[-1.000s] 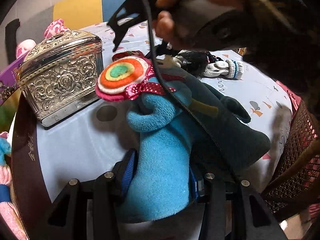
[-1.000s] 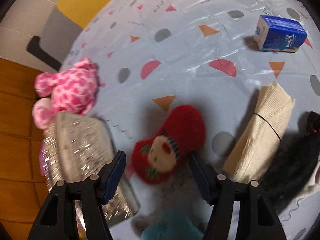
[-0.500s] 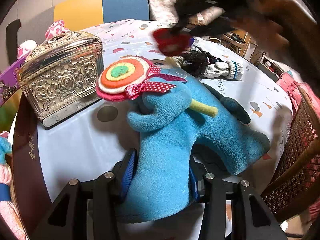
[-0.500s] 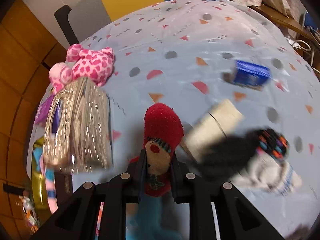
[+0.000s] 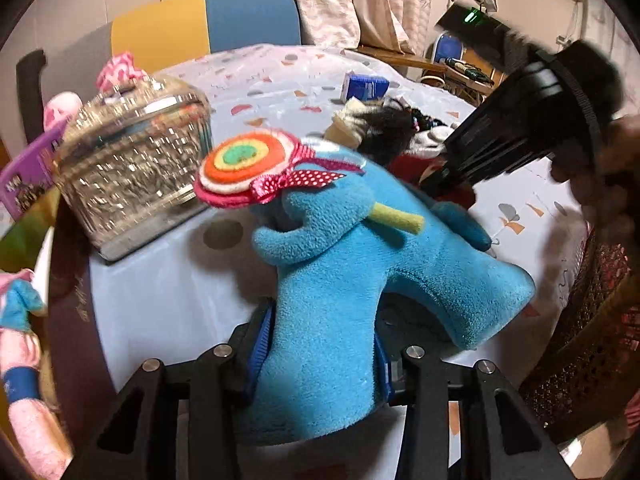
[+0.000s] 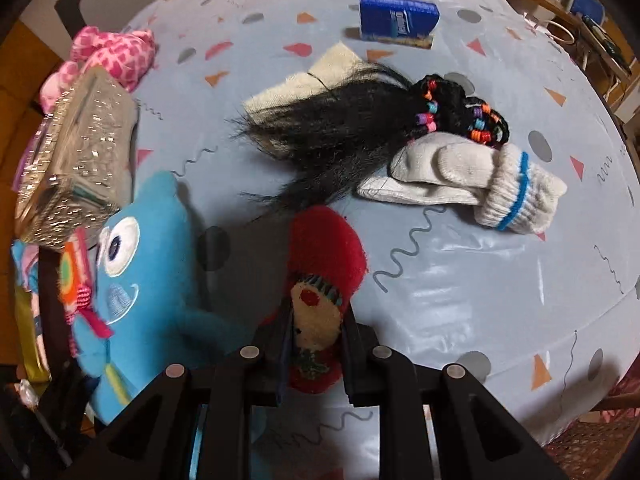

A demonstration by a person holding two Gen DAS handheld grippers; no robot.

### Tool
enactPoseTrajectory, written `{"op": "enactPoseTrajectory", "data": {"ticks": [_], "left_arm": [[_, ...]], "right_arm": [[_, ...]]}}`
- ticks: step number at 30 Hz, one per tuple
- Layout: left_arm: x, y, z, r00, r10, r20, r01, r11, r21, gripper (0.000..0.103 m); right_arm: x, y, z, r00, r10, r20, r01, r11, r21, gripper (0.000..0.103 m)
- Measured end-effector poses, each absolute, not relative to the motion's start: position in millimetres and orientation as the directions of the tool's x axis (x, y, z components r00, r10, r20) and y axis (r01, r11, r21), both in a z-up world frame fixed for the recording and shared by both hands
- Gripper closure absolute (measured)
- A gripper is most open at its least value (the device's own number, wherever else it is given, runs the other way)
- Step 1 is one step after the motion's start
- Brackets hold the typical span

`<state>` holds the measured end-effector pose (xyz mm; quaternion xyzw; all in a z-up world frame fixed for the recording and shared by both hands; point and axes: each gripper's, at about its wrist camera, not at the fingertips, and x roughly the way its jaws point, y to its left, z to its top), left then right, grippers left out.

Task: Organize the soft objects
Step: 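Lower the blue plush into the gold tray and open the left tool while the right tool holds the stocking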

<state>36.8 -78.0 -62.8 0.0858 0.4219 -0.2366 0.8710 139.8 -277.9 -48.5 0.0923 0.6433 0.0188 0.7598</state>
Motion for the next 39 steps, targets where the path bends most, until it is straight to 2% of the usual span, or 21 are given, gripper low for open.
{"op": "enactPoseTrajectory", "data": {"ticks": [6,15,25,32,39], "left_arm": [[31.5,-70.0,-48.3,0.576,-0.342,-0.742,0.477,0.878,-0.034,0.060],[14.1,-52.1,-13.3,0.649,-0.345,-0.678,0.466,0.885,-0.005,0.060],[5.9,9.4,18.3,0.704,-0.298,-0.645,0.370,0.929,-0.026,0.060],[0.2,80.7,36.8,0.749,-0.197,-0.633,0.248,0.969,-0.009,0.060],[-1.3,161.2,34.1,0.767,-0.007,-0.641,0.106,0.988,0.116,0.060]], "right_arm": [[145.1,-290.7,-57.8,0.197,0.193,-0.961,0.149,0.963,0.224,0.077],[141.3,-289.6,-59.6,0.211,0.196,-0.958,0.136,0.964,0.228,0.077],[148.7,-277.6,-62.4,0.231,0.203,-0.952,0.115,0.966,0.233,0.077],[148.9,-277.7,-63.1,0.237,0.209,-0.949,0.109,0.965,0.240,0.078],[147.3,-280.2,-62.8,0.237,0.208,-0.949,0.106,0.965,0.238,0.078]]}}
